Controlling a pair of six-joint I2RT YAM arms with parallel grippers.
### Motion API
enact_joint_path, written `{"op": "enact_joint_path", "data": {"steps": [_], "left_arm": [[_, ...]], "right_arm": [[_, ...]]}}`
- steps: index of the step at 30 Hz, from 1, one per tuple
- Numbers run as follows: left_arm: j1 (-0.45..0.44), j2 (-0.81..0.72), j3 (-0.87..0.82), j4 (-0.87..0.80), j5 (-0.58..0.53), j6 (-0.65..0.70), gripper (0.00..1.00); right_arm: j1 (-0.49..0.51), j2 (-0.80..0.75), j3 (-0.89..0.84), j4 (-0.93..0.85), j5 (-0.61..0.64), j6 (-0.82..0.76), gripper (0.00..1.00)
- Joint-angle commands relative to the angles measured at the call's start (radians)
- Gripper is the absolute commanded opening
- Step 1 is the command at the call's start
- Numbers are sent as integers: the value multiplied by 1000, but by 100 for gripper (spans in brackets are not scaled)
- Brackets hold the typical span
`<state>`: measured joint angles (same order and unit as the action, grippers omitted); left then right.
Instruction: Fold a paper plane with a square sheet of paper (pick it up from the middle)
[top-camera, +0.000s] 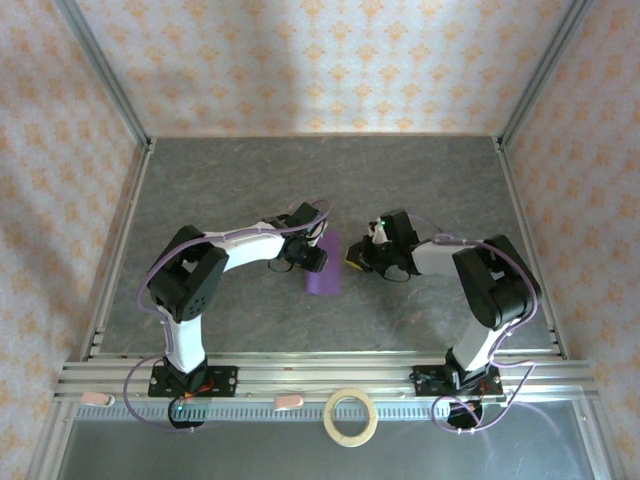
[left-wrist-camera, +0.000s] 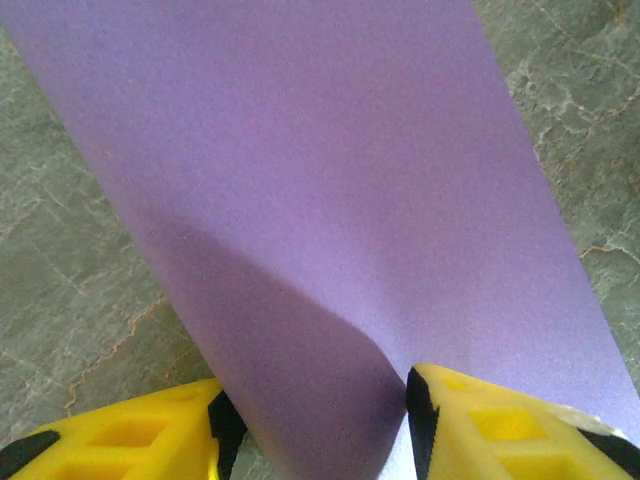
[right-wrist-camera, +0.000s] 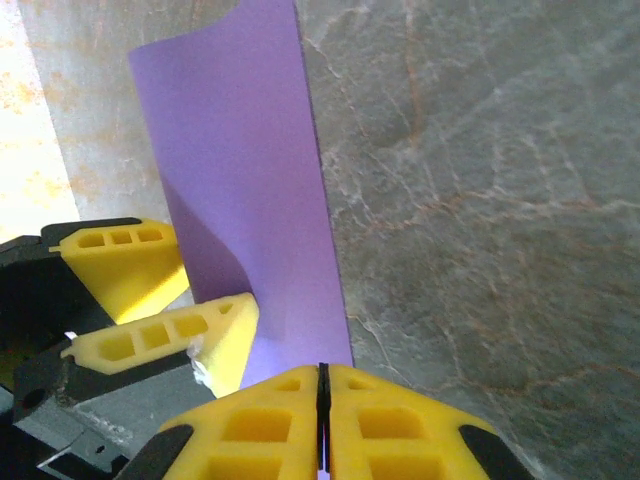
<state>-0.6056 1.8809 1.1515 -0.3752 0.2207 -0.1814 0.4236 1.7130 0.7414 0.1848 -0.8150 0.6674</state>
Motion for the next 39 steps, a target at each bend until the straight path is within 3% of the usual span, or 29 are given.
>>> {"op": "enact_joint_path", "data": {"steps": [1, 11, 16, 19, 24, 39], "left_arm": [[13, 63, -22, 15, -13, 17, 51], [13, 59, -26, 19, -10, 11, 52], [13, 37, -30, 36, 4, -18, 53], [16, -31, -33, 57, 13, -68, 57], [17, -124, -42, 97, 44, -179, 63], [-18, -197, -162, 225, 65, -448, 65]], "right_arm": [[24, 31, 52, 34, 4, 17, 10], [78, 130, 132, -13, 40, 3, 8], [91, 178, 168, -179, 137, -74, 6], [90, 177, 164, -250, 212, -116, 3], [91, 149, 143, -287, 226, -143, 1], [89, 70, 65, -244, 201, -100, 0]]}}
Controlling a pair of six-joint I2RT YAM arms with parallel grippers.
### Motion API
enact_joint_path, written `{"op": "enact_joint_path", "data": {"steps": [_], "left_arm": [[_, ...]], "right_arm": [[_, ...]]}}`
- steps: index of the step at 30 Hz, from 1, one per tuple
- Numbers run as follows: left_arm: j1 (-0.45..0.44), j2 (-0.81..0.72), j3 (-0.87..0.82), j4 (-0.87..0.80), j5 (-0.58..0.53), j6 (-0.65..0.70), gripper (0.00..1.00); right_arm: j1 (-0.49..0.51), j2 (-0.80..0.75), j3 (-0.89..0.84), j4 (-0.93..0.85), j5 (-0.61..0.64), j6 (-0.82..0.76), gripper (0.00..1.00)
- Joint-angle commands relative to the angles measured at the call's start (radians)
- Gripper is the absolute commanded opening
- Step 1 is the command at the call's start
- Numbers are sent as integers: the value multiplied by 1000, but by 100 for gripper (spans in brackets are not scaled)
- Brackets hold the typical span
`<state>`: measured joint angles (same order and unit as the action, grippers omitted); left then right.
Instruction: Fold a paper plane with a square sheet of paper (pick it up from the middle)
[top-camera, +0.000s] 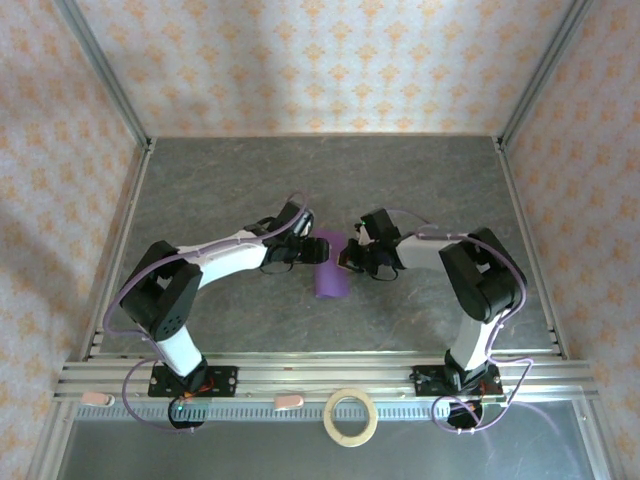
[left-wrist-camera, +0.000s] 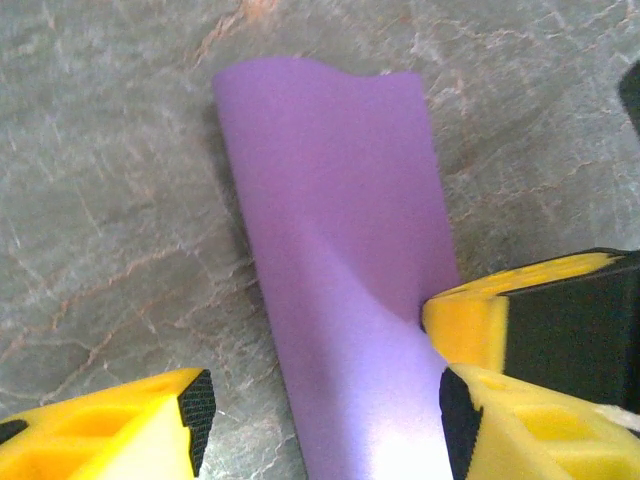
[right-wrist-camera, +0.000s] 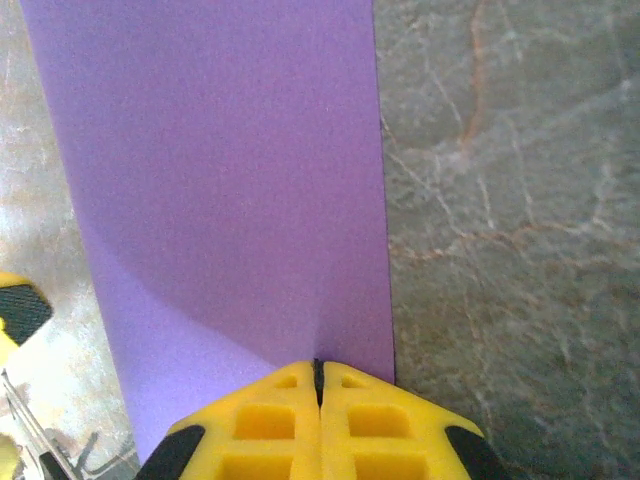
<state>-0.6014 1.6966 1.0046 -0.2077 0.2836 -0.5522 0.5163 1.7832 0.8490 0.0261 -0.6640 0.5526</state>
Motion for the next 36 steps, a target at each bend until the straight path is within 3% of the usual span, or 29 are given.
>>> {"op": "enact_joint_path", "data": {"steps": [1, 8, 13, 23, 36], "left_arm": [[-27, -8, -13, 62, -2, -80, 65], [-50, 71, 36, 34, -2, -68, 60], [-63, 111, 65, -29, -60, -51, 58], [-64, 117, 53, -50, -102, -8, 43], [-64, 112, 39, -47, -104, 12, 41]], "right_arm": [[-4, -1, -46, -78, 44, 19, 0], [-4, 2, -54, -51, 26, 35, 0], [-4, -1, -56, -39, 14, 44, 1], [-8, -23, -21, 0, -41, 58, 9], [-96, -159, -58, 42, -35, 77, 14]]}}
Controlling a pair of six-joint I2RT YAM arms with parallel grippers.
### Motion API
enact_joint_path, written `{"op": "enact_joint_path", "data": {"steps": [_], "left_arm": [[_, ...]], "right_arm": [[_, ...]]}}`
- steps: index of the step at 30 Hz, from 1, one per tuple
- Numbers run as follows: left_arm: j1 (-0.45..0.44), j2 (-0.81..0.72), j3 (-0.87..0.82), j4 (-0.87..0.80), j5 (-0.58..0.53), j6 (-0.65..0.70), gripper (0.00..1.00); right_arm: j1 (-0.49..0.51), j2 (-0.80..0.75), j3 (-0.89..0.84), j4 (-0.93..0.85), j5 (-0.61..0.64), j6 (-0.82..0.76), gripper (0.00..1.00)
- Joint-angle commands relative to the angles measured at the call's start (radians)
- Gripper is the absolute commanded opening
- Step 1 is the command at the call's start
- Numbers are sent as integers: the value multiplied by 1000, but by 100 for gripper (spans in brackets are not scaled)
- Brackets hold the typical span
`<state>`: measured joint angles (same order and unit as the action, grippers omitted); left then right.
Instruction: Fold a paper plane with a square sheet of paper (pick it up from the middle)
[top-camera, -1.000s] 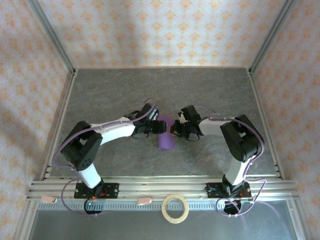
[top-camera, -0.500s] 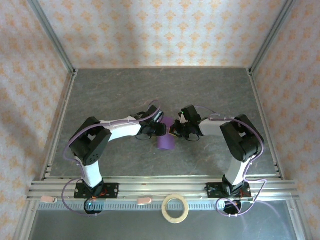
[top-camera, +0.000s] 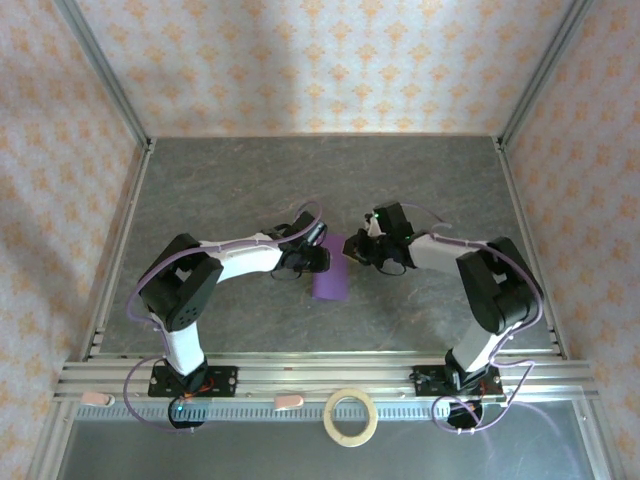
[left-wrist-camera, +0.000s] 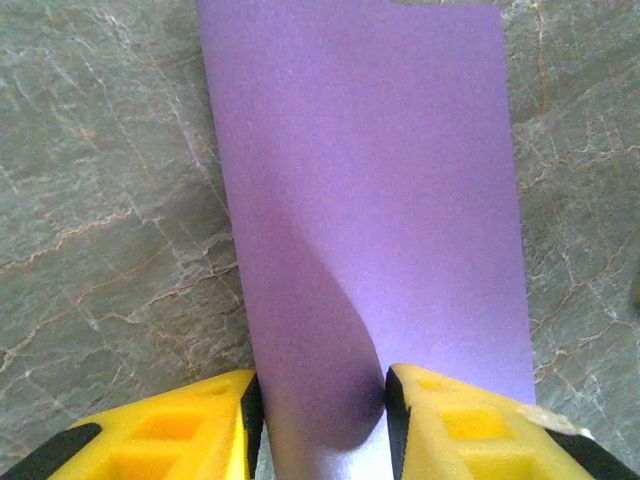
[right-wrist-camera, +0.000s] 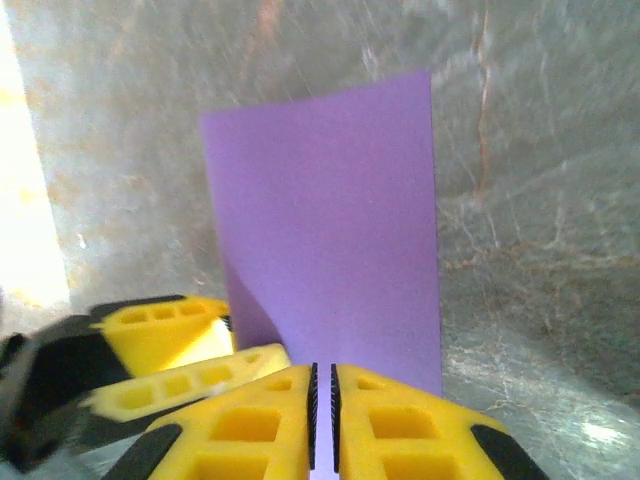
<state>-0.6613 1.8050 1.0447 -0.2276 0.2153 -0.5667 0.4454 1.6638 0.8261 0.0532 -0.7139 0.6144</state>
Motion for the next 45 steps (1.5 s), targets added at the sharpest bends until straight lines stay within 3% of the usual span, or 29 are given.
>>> {"op": "enact_joint_path", "data": {"steps": [1, 14, 31, 45], "left_arm": [[-4, 3, -1, -29, -35, 27, 40], [26, -18, -30, 19, 40, 55, 40], [101, -40, -115, 120, 178, 87, 40], [144, -34, -163, 159, 225, 94, 38]], "right_arm": [[-35, -46, -50, 20, 14, 18, 14], [-101, -77, -140, 62, -8, 19, 14], [-108, -74, -148, 76, -32, 22, 14], [-109, -73, -143, 81, -47, 25, 14]]}}
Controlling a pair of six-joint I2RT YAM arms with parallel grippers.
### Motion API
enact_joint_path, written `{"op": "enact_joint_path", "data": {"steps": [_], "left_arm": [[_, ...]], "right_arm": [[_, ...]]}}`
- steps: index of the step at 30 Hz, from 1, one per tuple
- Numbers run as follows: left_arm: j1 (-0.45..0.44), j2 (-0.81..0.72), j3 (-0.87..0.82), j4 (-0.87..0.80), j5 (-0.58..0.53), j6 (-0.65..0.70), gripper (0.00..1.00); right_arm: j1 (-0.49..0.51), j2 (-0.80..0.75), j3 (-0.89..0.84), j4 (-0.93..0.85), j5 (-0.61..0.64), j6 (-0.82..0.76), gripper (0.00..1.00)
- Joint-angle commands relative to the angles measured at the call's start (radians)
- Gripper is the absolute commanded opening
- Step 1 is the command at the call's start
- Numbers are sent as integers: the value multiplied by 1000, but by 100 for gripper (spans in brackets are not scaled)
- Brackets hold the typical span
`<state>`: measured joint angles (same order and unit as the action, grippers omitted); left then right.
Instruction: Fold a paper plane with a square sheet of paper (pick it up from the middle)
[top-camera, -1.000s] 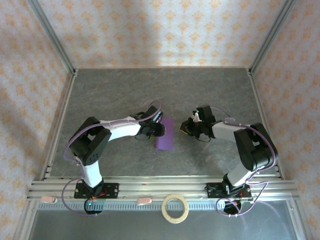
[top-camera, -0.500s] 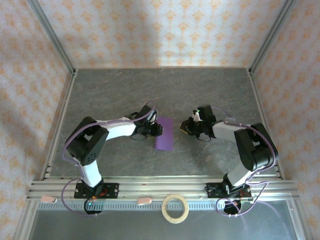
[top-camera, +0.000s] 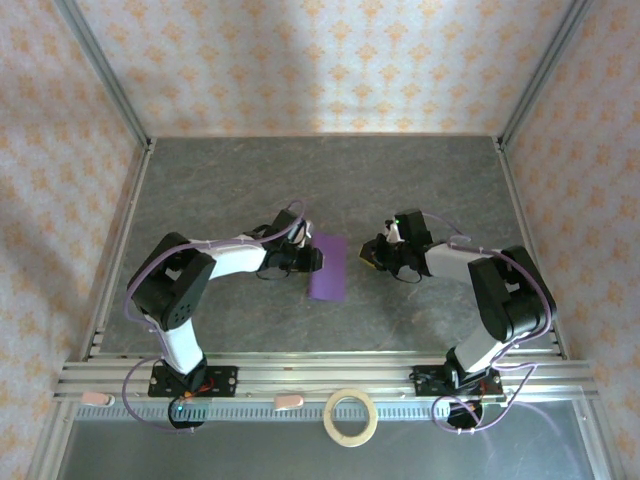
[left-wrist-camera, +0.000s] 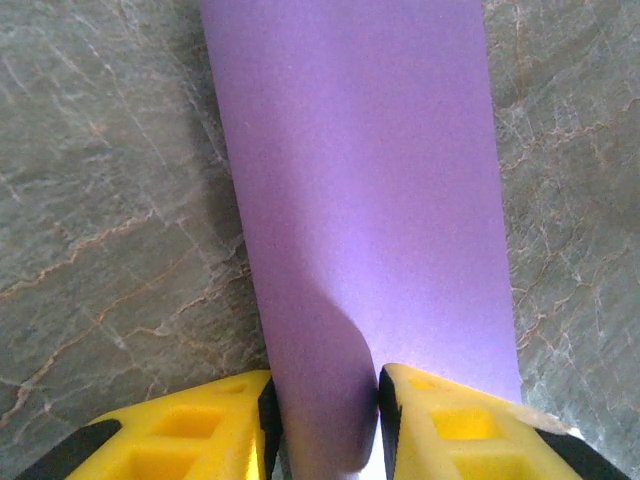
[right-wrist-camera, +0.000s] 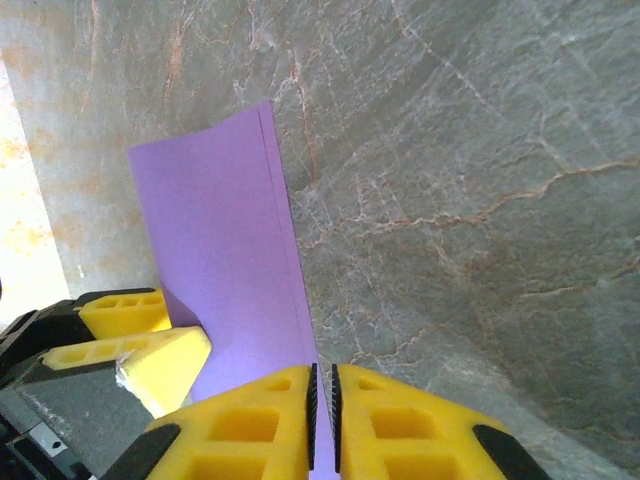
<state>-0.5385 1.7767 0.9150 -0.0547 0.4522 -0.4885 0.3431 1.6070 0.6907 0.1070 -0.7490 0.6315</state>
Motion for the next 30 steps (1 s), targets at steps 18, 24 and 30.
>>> {"op": "enact_joint_path", "data": {"steps": [18, 24, 30], "left_arm": [[45, 16, -30, -24, -20, 23, 37], [44, 27, -8, -69, -97, 5, 39], [35, 39, 1, -89, -128, 8, 41]], "right_arm": [[-7, -8, 1, 32, -24, 9, 15], [-7, -5, 3, 31, -21, 7, 15], [-6, -7, 0, 32, -22, 8, 15]]}}
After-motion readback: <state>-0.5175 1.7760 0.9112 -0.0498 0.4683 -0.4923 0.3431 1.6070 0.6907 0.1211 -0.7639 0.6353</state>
